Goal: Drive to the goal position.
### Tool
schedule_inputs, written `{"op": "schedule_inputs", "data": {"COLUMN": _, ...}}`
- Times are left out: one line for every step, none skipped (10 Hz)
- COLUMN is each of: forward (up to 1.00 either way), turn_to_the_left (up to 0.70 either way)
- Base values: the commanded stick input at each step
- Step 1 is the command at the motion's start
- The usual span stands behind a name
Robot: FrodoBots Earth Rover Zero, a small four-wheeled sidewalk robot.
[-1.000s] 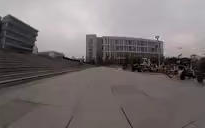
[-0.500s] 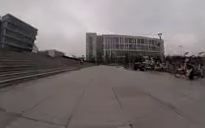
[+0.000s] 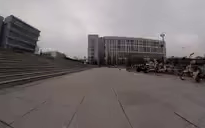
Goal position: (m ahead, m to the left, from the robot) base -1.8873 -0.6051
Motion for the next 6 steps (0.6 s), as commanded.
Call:
{"op": "schedule_inputs", "data": {"forward": 0.0, "turn_to_the_left": -0.87}}
{"op": "schedule_inputs", "data": {"forward": 0.0, "turn_to_the_left": -0.87}}
{"op": "schedule_inputs", "data": {"forward": 0.0, "turn_to_the_left": -0.87}}
{"op": "schedule_inputs", "data": {"forward": 0.0, "turn_to_the_left": -0.87}}
{"op": "schedule_inputs", "data": {"forward": 0.0, "turn_to_the_left": -0.87}}
{"op": "schedule_inputs", "data": {"forward": 0.0, "turn_to_the_left": -0.87}}
